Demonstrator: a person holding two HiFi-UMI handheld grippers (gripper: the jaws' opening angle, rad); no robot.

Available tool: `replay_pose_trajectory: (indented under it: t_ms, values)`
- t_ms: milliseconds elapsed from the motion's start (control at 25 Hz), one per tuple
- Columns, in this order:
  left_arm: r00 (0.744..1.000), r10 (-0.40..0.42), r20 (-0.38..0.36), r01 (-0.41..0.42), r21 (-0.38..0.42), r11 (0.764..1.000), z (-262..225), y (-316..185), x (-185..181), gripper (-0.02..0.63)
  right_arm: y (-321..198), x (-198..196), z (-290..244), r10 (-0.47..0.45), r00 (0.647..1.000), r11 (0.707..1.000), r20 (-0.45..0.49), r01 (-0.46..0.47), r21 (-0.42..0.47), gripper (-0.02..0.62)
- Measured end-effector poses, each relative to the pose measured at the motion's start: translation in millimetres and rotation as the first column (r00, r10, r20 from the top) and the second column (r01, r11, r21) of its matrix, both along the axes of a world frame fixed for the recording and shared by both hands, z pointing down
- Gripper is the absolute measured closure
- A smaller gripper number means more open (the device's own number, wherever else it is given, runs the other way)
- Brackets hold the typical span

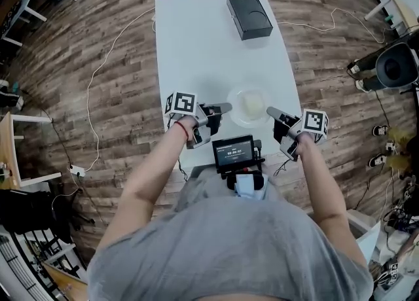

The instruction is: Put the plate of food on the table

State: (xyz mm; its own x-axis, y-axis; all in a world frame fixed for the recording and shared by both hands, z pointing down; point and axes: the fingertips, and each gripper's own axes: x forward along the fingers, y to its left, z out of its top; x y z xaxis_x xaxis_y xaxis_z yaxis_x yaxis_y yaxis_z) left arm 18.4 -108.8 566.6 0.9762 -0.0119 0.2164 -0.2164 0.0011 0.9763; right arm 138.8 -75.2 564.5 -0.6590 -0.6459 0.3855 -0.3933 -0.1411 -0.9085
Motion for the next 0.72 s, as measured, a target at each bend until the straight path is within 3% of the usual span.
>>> replay_pose_trajectory:
  t_ms: [200, 520, 720]
  values:
    - [1.000, -0.022, 0.010, 0.022, -0.028, 0.999, 9.3, -40.9, 18.0, 0.580, -46.9, 17.3, 6.7, -0.035, 0.999, 0.999, -0.003, 0.035, -0.012, 0.557]
    - [0.997, -0.048, 0.055, 0.046, 0.041, 0.998, 31.2, -56.0, 29.1, 0.578, -65.9, 29.8, 30.1, -0.095, 0.994, 0.995, -0.048, 0.094, -0.008, 0.557]
    - [0.994, -0.050, 0.097, 0.046, 0.040, 0.998, 54.0, -67.6, 29.9, 0.578, -80.4, 29.1, 49.3, -0.128, 0.990, 0.992, -0.054, 0.128, -0.015, 0.557]
